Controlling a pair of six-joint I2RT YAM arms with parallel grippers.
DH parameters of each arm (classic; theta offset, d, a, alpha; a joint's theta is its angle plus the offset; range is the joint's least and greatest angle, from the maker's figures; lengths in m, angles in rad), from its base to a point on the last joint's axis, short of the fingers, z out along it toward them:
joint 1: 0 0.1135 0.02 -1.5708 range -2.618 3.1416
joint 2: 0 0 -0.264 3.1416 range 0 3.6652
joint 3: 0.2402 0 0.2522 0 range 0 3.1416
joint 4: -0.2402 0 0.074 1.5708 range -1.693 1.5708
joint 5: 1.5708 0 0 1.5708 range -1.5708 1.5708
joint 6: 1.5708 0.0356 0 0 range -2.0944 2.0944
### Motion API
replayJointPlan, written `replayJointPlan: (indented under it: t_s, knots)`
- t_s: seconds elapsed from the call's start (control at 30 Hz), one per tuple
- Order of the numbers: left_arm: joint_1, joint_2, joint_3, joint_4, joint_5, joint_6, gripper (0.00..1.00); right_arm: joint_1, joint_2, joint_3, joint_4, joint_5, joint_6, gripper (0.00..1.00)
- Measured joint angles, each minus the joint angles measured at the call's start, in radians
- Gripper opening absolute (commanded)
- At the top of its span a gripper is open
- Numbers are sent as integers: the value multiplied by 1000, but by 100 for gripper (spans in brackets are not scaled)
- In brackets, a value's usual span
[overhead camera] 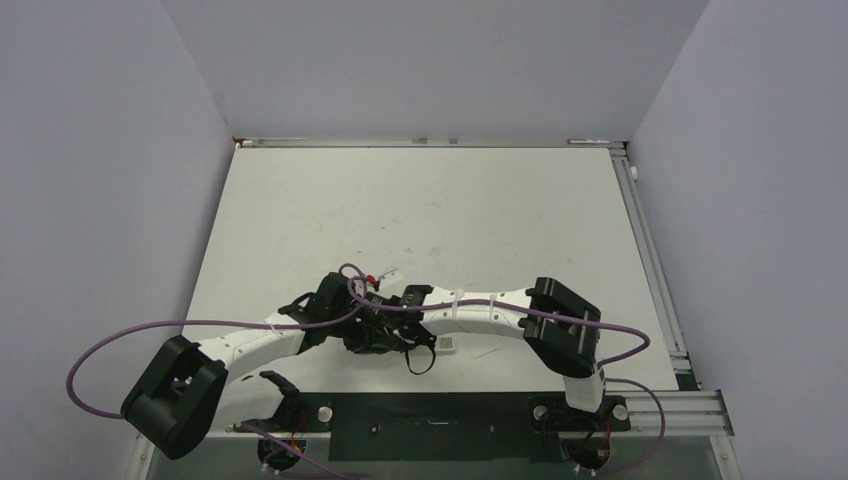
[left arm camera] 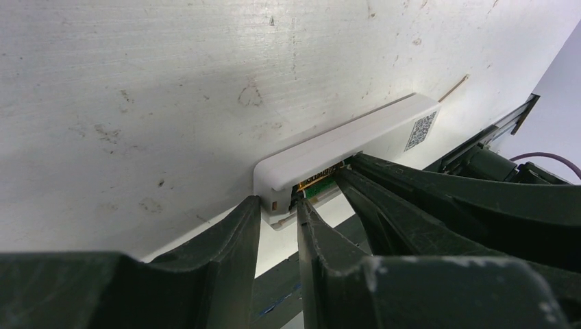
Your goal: Load the batteries into the remote control
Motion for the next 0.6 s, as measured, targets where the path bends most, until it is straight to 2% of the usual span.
replayJointPlan:
  t_s: [0.4,0.6]
  knots:
    - [2,-13,0,-18,7,-2,34,19,60,97,-107,44,2,9]
    - [5,-42,0,-54,6,0,36,21,68,117,-124,64,6,9]
